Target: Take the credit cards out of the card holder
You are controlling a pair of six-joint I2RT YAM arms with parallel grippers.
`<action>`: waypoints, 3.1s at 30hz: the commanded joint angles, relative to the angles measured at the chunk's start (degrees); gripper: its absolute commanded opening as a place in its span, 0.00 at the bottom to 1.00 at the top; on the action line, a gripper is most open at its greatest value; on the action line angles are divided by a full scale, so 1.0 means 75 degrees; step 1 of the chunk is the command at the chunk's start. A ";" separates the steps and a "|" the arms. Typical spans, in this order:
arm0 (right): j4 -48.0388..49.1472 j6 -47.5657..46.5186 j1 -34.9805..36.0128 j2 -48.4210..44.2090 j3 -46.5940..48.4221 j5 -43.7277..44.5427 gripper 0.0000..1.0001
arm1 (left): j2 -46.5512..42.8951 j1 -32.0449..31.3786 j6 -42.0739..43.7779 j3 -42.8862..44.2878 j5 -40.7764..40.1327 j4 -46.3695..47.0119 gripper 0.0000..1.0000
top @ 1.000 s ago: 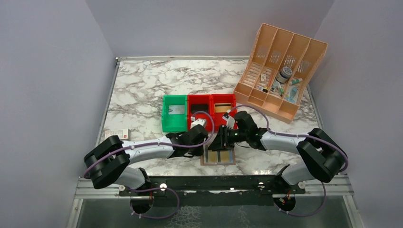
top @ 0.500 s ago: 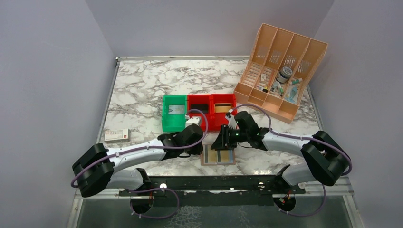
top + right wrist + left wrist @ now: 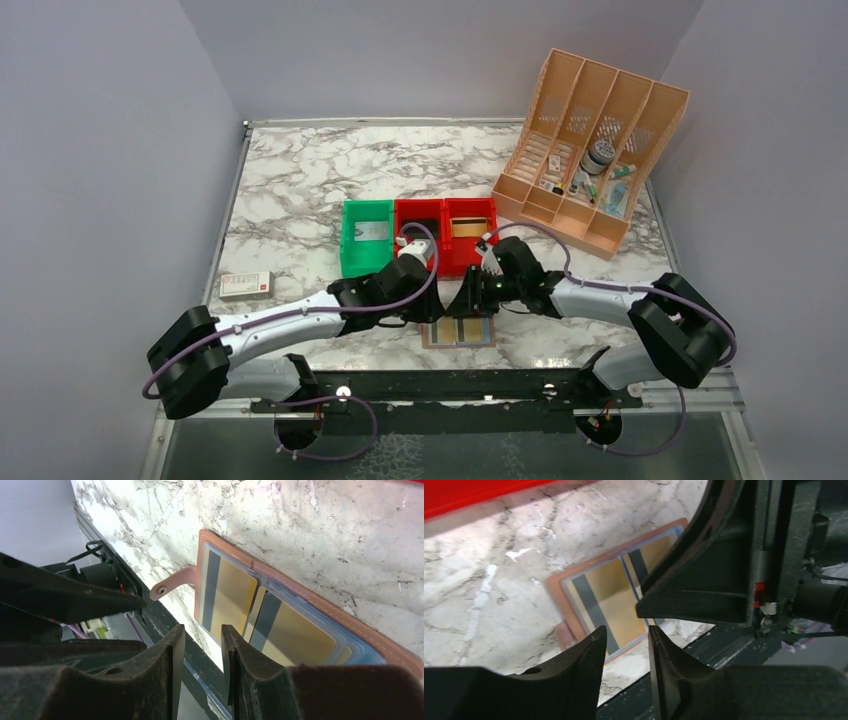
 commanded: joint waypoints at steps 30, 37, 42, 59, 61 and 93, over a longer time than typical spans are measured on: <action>0.0164 0.0209 0.0036 0.0227 -0.0485 0.0805 0.26 | 0.1415 -0.0043 -0.0343 -0.0662 -0.0036 0.0227 0.25; -0.0068 0.0160 0.0036 0.0328 -0.0455 0.1037 0.25 | 0.1330 -0.0043 -0.0321 -0.0669 -0.0122 0.0181 0.24; -0.0537 -0.0206 0.0089 0.0417 -0.0192 0.1251 0.24 | 0.1223 -0.0043 -0.0285 -0.0615 -0.0208 0.0148 0.25; -0.1210 -0.0525 0.0269 0.0540 0.0235 0.1890 0.22 | 0.1314 -0.0027 0.0107 -0.0133 -0.0401 -0.0039 0.31; -0.1153 -0.0512 0.0276 0.0595 0.0229 0.1821 0.21 | 0.1434 -0.0014 0.0216 -0.0051 -0.0417 -0.0115 0.30; -0.0347 0.0126 0.0399 0.0283 -0.0022 0.1346 0.13 | 0.1655 -0.0011 0.0118 -0.0292 -0.0352 -0.0259 0.12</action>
